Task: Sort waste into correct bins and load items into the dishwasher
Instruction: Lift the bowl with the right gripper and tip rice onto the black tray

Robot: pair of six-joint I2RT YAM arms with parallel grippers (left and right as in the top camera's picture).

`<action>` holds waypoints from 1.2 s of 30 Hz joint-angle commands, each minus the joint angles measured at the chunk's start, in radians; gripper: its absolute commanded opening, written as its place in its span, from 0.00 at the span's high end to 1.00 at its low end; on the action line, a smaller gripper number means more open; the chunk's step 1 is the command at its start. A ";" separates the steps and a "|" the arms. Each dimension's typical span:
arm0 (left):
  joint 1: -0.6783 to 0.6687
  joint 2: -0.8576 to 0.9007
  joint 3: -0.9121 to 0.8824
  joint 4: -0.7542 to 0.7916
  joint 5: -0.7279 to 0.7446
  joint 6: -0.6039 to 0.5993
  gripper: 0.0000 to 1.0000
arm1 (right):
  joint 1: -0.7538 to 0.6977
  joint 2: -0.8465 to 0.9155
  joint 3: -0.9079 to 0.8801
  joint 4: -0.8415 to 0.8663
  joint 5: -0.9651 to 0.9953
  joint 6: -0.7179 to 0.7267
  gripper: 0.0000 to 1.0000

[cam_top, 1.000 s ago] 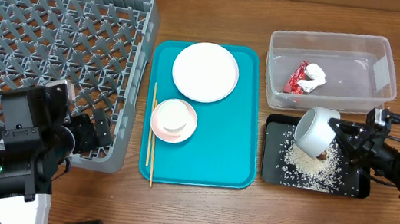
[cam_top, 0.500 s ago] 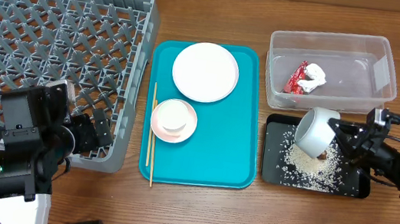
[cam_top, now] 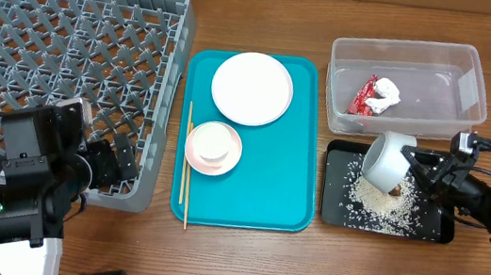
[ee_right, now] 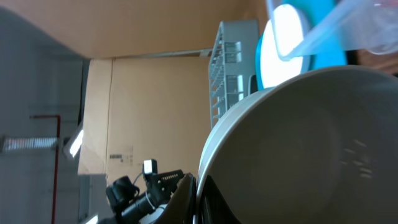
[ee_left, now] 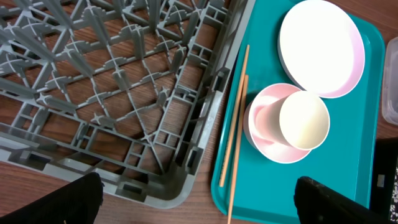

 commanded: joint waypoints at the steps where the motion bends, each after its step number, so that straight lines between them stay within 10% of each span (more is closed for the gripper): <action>1: 0.006 0.002 0.023 0.008 0.012 0.027 0.00 | 0.023 -0.001 0.005 0.008 -0.059 -0.045 0.96; 16: 0.006 0.002 0.023 0.007 0.012 0.027 0.00 | 0.079 -0.002 0.005 0.003 0.211 0.089 0.96; 19: 0.006 0.002 0.023 0.007 0.012 0.027 0.00 | 0.088 -0.002 0.006 0.014 -0.068 -0.120 0.96; 29: 0.006 0.002 0.023 0.008 0.012 0.027 0.00 | 0.124 -0.005 0.011 -0.036 0.192 -0.129 0.96; 36: 0.006 0.002 0.023 0.008 0.012 0.027 0.00 | 0.151 -0.006 0.018 -0.034 -0.068 -0.313 0.96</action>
